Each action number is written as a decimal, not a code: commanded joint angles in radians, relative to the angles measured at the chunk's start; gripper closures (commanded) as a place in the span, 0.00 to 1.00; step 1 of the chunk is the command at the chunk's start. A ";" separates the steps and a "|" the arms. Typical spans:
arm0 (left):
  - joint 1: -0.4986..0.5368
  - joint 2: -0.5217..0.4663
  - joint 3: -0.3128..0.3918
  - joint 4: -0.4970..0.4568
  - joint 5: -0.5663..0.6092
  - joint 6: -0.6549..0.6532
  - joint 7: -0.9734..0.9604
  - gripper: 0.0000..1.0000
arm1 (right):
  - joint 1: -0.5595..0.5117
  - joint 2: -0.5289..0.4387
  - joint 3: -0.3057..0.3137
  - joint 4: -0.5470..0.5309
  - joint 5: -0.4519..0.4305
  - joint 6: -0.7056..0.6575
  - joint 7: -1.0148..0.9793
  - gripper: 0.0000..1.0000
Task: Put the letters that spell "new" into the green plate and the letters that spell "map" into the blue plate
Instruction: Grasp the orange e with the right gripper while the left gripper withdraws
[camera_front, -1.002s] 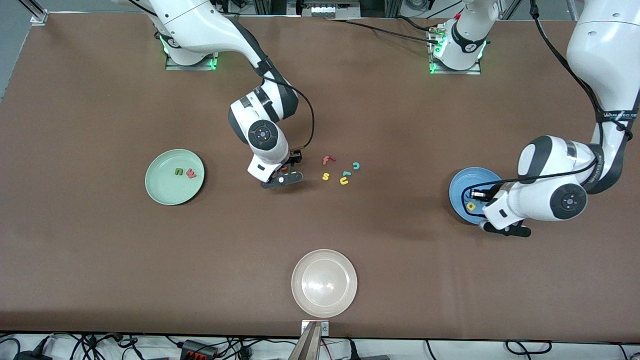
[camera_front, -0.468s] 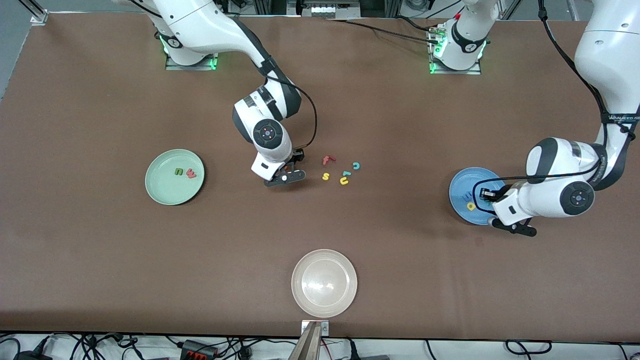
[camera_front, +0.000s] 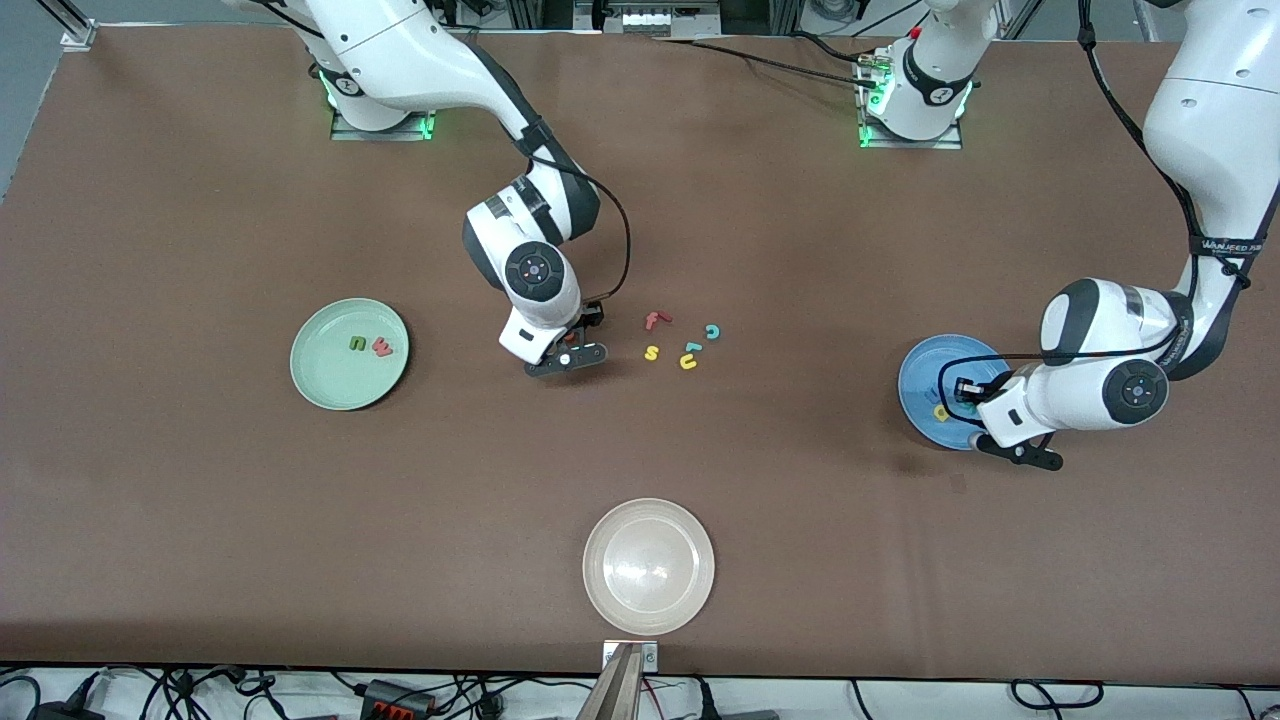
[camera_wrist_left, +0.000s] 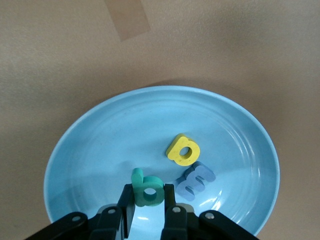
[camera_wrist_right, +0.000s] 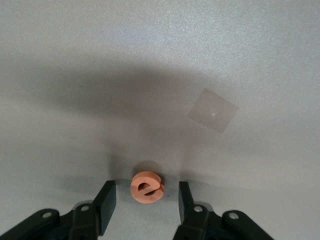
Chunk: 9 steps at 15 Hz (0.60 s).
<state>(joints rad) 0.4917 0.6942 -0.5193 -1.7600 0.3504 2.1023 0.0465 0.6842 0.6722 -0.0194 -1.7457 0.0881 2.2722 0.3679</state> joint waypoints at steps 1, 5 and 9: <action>0.008 -0.004 -0.008 -0.010 0.022 0.012 0.010 0.46 | 0.021 0.012 -0.011 0.022 -0.060 0.003 0.069 0.43; 0.008 -0.008 -0.010 -0.010 0.022 0.004 0.003 0.00 | 0.020 0.017 -0.011 0.022 -0.077 0.004 0.080 0.44; 0.008 -0.022 -0.013 -0.010 0.022 -0.014 0.001 0.00 | 0.020 0.023 -0.010 0.023 -0.068 0.023 0.106 0.44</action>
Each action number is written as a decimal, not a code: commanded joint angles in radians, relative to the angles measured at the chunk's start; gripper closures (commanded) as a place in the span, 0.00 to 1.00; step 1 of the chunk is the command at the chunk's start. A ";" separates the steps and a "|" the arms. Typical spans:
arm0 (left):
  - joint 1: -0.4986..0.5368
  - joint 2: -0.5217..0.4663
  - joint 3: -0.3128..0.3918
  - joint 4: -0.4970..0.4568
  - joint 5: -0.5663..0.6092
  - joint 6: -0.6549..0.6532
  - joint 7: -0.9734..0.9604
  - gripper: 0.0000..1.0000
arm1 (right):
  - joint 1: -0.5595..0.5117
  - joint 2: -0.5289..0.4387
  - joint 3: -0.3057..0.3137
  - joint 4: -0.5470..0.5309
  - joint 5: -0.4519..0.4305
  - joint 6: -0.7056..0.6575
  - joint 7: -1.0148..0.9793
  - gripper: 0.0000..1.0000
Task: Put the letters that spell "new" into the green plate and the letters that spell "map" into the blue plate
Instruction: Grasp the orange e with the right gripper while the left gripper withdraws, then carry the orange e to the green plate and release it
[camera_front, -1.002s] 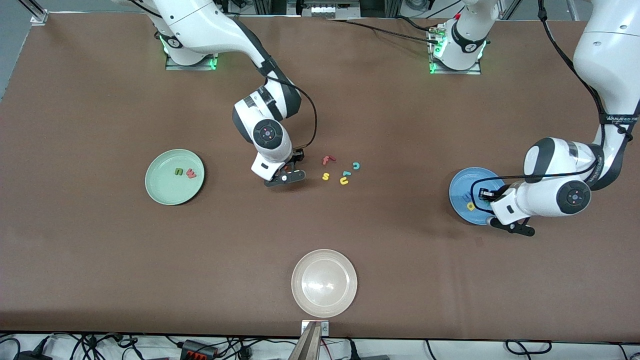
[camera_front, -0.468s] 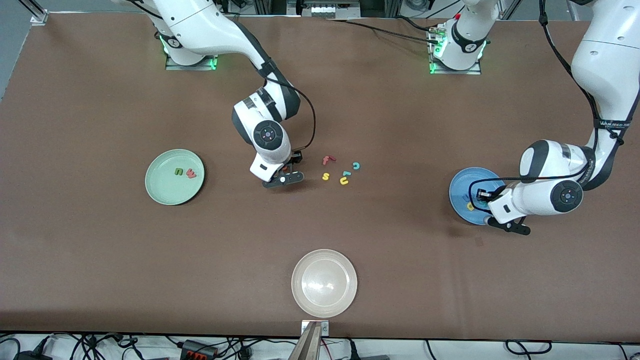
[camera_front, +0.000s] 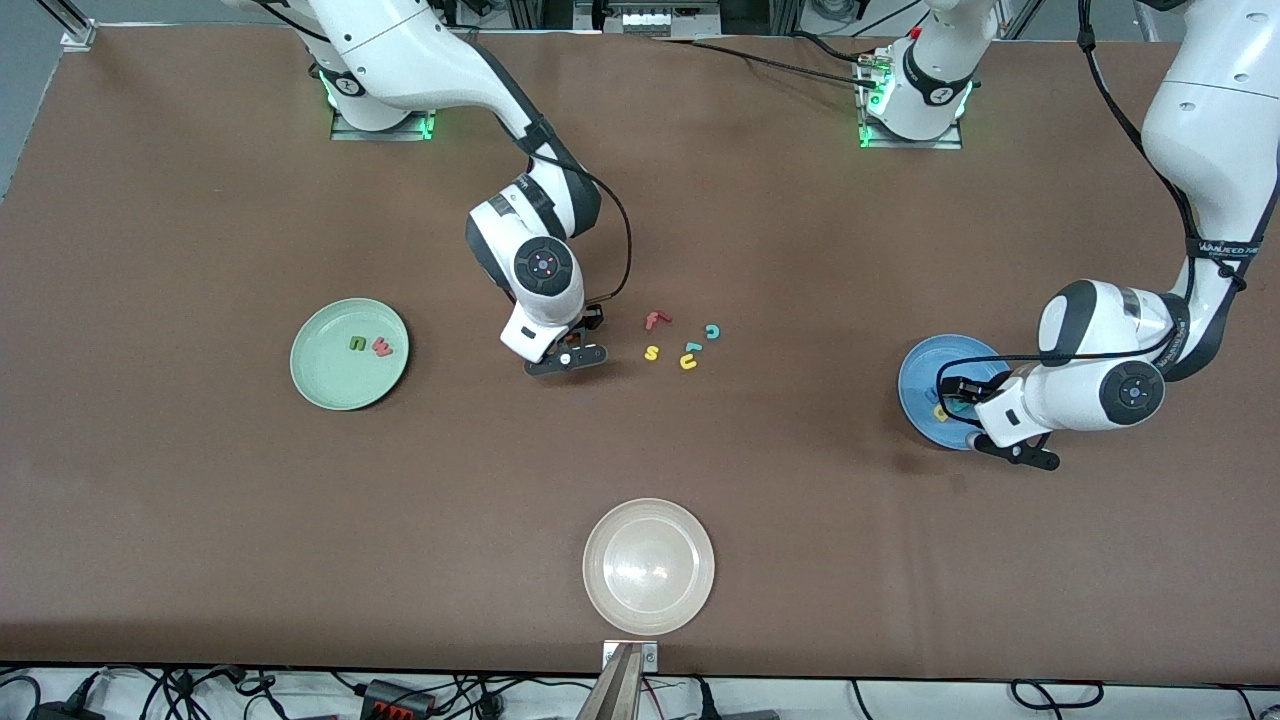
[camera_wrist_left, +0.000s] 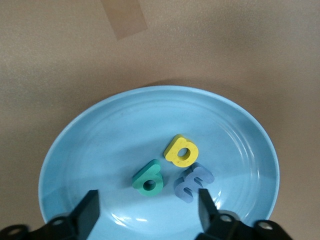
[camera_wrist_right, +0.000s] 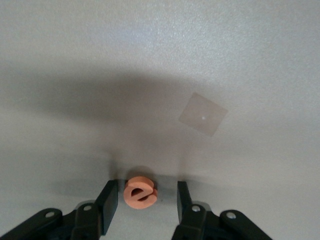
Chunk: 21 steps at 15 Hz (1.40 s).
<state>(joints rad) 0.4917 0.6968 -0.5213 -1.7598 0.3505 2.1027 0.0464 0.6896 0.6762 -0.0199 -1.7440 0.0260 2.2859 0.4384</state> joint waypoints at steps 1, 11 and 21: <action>0.007 -0.036 -0.019 -0.006 0.022 -0.033 0.001 0.00 | 0.015 0.022 -0.009 0.024 -0.008 0.010 0.036 0.44; -0.001 -0.195 -0.094 0.010 0.021 -0.179 -0.008 0.00 | 0.015 0.032 -0.009 0.047 -0.012 0.009 0.034 0.81; -0.109 -0.304 -0.048 0.186 -0.097 -0.429 -0.022 0.00 | -0.056 -0.090 -0.025 0.049 -0.020 -0.130 -0.018 0.88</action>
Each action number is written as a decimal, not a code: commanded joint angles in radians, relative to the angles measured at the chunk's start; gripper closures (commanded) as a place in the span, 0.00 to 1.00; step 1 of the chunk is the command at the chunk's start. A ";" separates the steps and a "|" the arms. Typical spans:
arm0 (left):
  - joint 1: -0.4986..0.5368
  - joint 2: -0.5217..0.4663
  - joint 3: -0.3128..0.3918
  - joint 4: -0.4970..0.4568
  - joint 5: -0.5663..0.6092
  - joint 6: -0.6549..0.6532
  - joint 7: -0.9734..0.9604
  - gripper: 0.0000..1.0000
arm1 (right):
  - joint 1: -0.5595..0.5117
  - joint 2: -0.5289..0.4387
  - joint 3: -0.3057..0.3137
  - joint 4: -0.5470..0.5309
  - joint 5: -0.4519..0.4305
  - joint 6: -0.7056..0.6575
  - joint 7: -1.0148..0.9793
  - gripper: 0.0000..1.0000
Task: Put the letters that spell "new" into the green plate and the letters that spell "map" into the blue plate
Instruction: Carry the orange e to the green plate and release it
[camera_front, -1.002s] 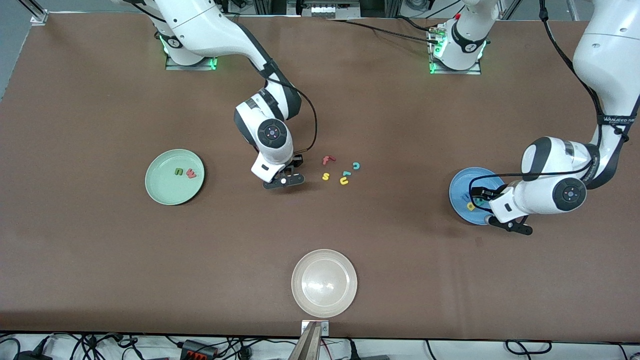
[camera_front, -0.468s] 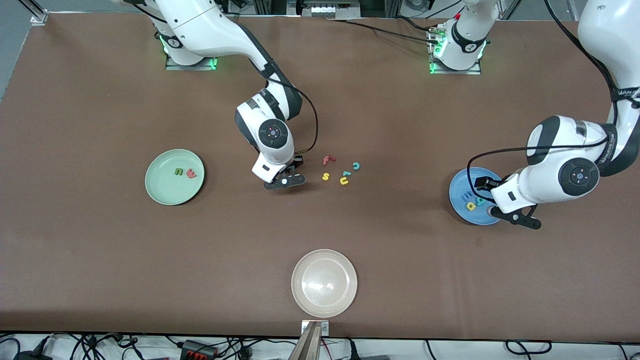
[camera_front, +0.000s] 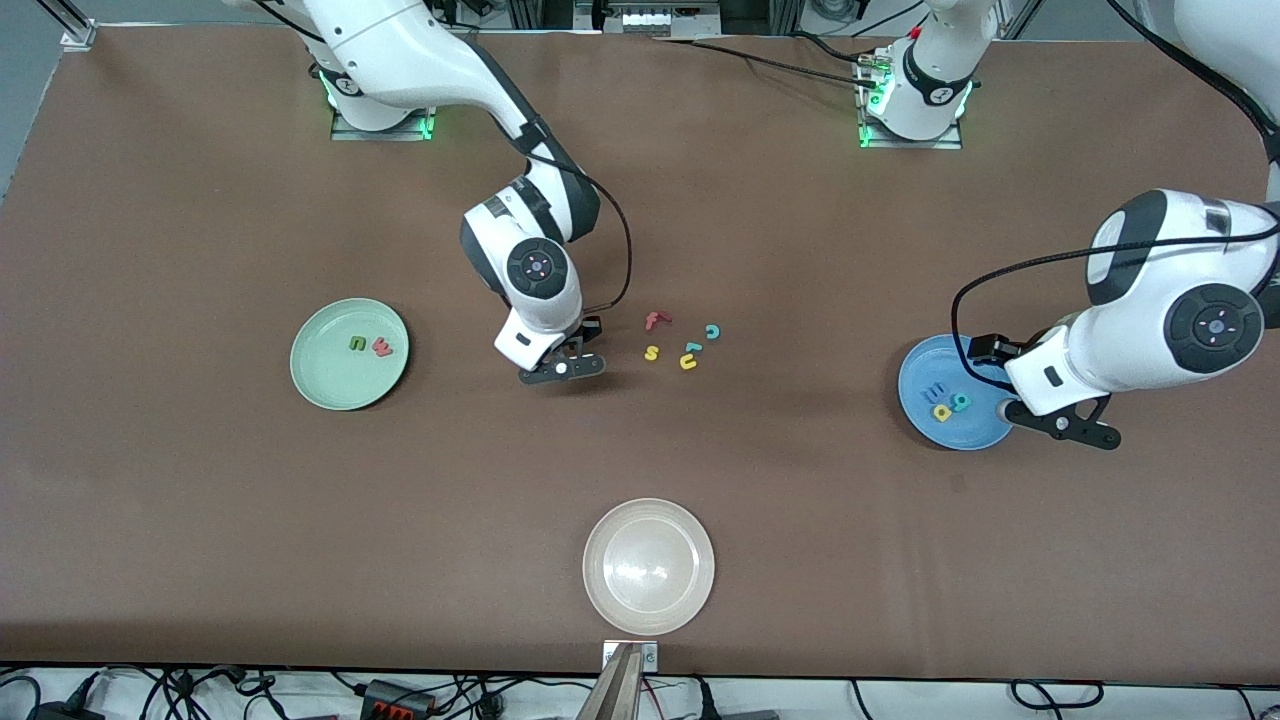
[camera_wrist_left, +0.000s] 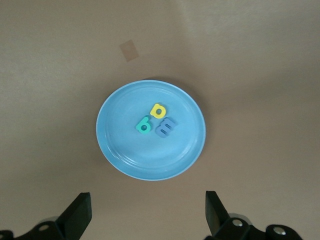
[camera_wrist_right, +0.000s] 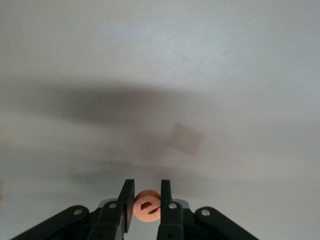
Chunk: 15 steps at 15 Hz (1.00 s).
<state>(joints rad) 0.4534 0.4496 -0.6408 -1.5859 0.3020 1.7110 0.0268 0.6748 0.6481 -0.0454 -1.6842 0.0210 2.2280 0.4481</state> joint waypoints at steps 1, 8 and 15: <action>-0.103 -0.083 0.113 0.012 -0.087 -0.050 0.002 0.00 | -0.059 -0.077 -0.001 -0.011 -0.013 -0.114 -0.061 0.88; -0.372 -0.255 0.423 -0.002 -0.262 -0.110 0.008 0.00 | -0.253 -0.212 -0.033 -0.169 -0.062 -0.177 -0.327 0.88; -0.522 -0.417 0.627 -0.063 -0.331 -0.122 0.012 0.00 | -0.319 -0.277 -0.113 -0.305 -0.167 -0.159 -0.431 0.88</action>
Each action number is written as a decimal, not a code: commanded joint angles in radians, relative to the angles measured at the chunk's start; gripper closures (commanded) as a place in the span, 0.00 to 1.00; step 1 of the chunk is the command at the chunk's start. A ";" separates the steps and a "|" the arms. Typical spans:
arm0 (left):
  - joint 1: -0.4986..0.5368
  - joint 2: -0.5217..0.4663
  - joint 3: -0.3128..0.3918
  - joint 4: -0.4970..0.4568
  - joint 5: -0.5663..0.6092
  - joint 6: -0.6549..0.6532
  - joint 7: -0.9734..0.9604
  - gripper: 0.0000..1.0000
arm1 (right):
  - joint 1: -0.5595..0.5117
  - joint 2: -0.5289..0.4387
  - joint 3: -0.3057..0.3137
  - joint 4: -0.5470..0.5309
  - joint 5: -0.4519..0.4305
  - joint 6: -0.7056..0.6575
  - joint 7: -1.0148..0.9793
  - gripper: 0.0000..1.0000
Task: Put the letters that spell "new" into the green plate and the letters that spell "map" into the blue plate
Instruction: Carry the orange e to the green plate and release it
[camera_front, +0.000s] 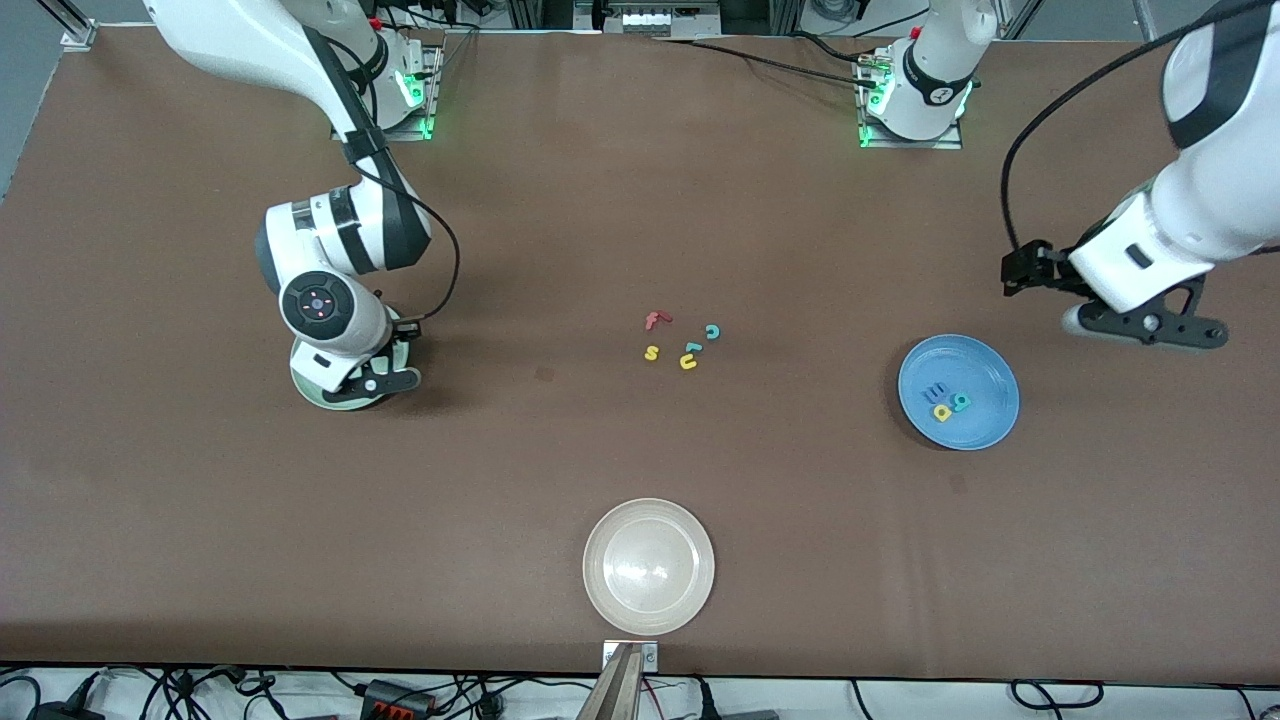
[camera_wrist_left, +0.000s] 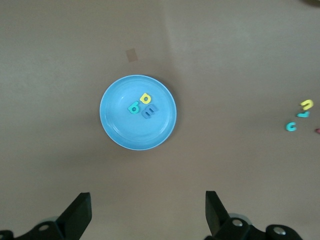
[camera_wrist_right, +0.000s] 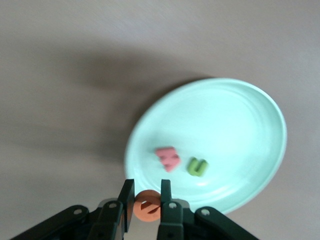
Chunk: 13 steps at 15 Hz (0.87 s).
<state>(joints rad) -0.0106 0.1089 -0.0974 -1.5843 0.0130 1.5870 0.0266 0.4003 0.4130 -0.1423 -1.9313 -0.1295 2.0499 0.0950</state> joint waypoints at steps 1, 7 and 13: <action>-0.068 -0.096 0.100 -0.081 -0.042 0.013 0.024 0.00 | -0.091 -0.039 -0.016 -0.061 -0.016 0.033 -0.136 0.87; -0.043 -0.173 0.107 -0.164 -0.041 0.070 0.087 0.00 | -0.166 -0.014 -0.016 -0.164 -0.010 0.214 -0.250 0.87; -0.031 -0.173 0.107 -0.154 -0.027 0.057 0.073 0.00 | -0.166 0.052 -0.014 -0.166 -0.007 0.325 -0.248 0.86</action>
<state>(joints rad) -0.0504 -0.0411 0.0082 -1.7139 -0.0086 1.6380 0.0954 0.2370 0.4584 -0.1606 -2.0917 -0.1321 2.3430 -0.1542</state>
